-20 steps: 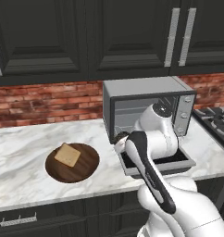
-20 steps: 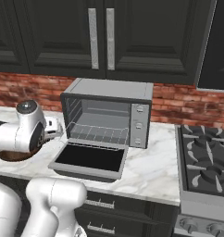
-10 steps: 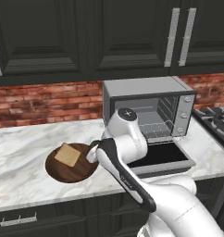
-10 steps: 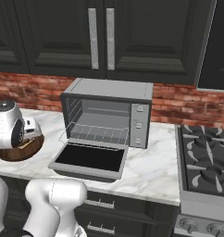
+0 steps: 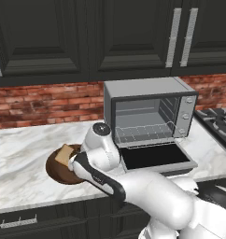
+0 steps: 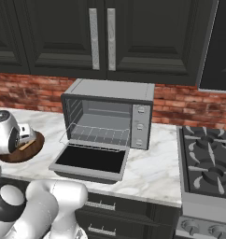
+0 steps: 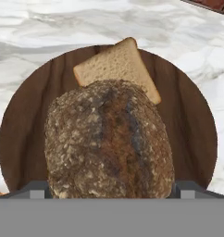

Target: Pick up the heated bread from the toaster oven and place it in the bowl. Then move the bread bowl to the dining counter.

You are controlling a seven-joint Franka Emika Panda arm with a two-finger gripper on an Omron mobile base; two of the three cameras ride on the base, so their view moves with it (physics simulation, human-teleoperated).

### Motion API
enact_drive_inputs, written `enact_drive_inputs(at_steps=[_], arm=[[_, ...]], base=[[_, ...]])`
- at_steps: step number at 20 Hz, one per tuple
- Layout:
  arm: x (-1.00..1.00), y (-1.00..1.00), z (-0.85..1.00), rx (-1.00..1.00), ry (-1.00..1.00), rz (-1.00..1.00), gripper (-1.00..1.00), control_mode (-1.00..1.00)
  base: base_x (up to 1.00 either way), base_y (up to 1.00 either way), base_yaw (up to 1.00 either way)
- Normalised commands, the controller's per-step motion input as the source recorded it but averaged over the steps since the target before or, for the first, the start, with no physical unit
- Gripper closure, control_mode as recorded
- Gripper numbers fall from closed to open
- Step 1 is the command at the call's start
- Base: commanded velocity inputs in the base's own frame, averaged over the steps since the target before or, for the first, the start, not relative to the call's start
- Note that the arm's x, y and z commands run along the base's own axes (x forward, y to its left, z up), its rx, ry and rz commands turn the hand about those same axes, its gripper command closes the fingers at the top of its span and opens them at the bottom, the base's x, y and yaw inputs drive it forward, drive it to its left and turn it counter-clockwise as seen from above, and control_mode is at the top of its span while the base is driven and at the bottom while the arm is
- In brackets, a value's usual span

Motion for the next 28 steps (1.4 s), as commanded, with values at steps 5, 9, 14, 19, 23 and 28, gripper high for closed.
enact_drive_inputs(at_steps=[5,9,14,19,23,28], arm=[[0.32,0.21,-0.05,0.0,0.01,-0.01,-1.0,-1.0],[0.16,0.0,0.0,0.0,0.0,-0.04,-1.0,-1.0],[-0.06,0.03,0.01,0.0,0.0,-0.05,-1.0,-1.0],[-0.58,0.11,0.21,0.0,0.0,-0.01,-1.0,-1.0],[-0.98,0.35,0.12,0.0,0.0,0.05,-1.0,-1.0],[-0.58,0.41,0.0,-0.02,0.0,0.06,-1.0,-1.0]], base=[[0.0,0.0,0.0],[0.0,0.0,0.0],[0.0,0.0,0.0],[0.0,0.0,0.0],[0.0,0.0,0.0],[0.0,0.0,0.0]])
